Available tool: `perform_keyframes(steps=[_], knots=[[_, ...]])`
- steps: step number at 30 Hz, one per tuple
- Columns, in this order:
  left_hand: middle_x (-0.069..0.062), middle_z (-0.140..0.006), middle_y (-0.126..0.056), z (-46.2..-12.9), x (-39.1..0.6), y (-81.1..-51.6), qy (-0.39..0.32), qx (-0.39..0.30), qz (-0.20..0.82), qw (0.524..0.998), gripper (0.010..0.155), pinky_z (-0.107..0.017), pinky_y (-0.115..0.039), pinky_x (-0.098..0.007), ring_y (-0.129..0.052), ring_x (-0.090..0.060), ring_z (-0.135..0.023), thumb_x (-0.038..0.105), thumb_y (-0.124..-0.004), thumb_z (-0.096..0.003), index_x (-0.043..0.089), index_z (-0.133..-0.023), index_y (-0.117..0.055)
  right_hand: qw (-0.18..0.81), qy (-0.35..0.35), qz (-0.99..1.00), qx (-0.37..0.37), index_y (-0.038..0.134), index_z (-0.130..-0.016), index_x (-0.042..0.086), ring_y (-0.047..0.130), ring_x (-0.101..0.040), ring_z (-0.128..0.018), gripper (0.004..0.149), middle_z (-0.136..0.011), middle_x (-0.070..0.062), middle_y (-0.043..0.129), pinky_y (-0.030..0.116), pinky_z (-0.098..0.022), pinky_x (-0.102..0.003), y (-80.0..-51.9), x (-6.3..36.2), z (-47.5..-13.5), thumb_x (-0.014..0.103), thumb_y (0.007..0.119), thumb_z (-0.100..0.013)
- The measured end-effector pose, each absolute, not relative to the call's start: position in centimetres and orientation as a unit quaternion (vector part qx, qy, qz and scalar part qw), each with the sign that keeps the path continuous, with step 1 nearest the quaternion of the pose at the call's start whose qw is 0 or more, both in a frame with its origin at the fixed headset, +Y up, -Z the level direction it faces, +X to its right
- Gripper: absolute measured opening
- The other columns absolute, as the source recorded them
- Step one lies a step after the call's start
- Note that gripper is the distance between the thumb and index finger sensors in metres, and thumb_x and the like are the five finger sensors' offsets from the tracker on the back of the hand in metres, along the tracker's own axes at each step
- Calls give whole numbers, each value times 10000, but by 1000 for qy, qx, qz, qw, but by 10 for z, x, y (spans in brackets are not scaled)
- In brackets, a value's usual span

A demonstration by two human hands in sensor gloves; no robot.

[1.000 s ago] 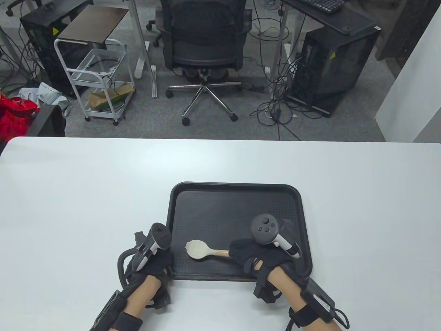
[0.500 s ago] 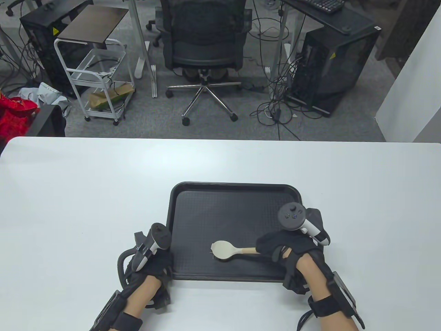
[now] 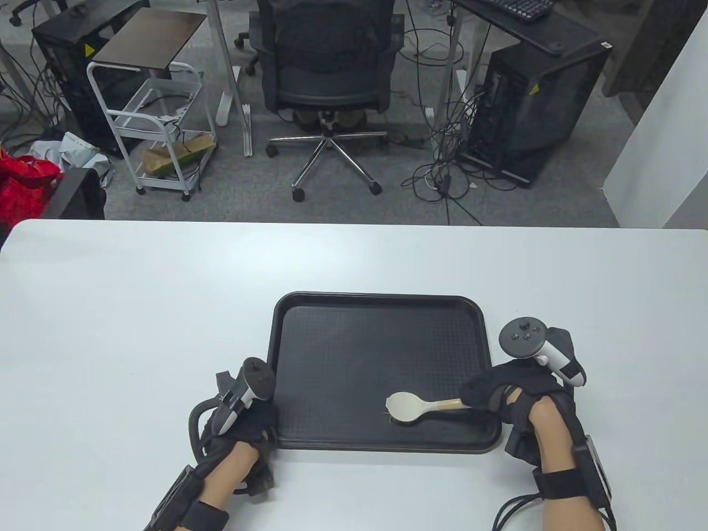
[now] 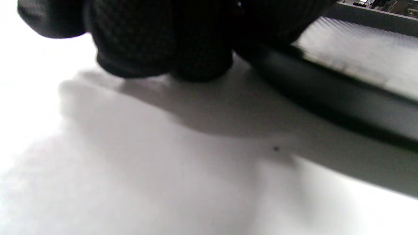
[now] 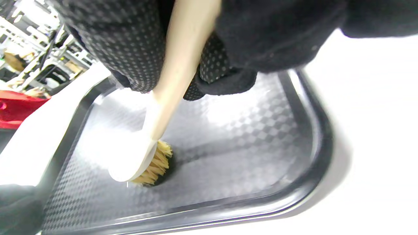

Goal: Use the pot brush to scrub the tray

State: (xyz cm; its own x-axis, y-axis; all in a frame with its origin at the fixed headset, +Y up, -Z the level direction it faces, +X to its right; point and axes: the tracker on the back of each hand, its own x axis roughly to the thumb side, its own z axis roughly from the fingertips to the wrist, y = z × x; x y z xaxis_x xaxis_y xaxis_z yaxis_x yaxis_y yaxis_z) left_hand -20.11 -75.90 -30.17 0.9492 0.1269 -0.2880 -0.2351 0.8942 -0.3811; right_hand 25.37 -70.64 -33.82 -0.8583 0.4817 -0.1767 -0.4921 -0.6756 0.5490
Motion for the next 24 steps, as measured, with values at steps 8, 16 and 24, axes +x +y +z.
perform_keyframes(steps=[8, 16, 24], knots=[[0, -631, -911, -302, -201, -759, 129, -210, 93, 965, 601, -431, -826, -488, -1003, -192, -396, 474, -785, -423, 77, -863, -685, 303, 305, 901, -56, 980, -769, 124, 949, -314, -147, 447, -507, -169, 1004, 792, -236, -533, -714, 303, -332, 353, 972, -385], [1, -631, -911, -302, -201, -759, 129, -210, 92, 965, 600, -431, -826, -488, -1003, -193, -396, 474, -785, -424, 77, -863, -685, 327, 283, 894, -120, 1013, -739, 113, 948, -339, -149, 440, -498, -185, 1013, 785, -238, -553, -716, 355, -319, 334, 1003, -359], [-3, -631, -911, -302, -199, -759, 130, -209, 87, 965, 601, -433, -826, -487, -1003, -193, -397, 477, -783, -423, 79, -863, -685, 339, 259, 896, -125, 1003, -740, 77, 939, -337, -159, 447, -497, -187, 1003, 779, -244, -554, -709, 365, -312, 319, 998, -364]])
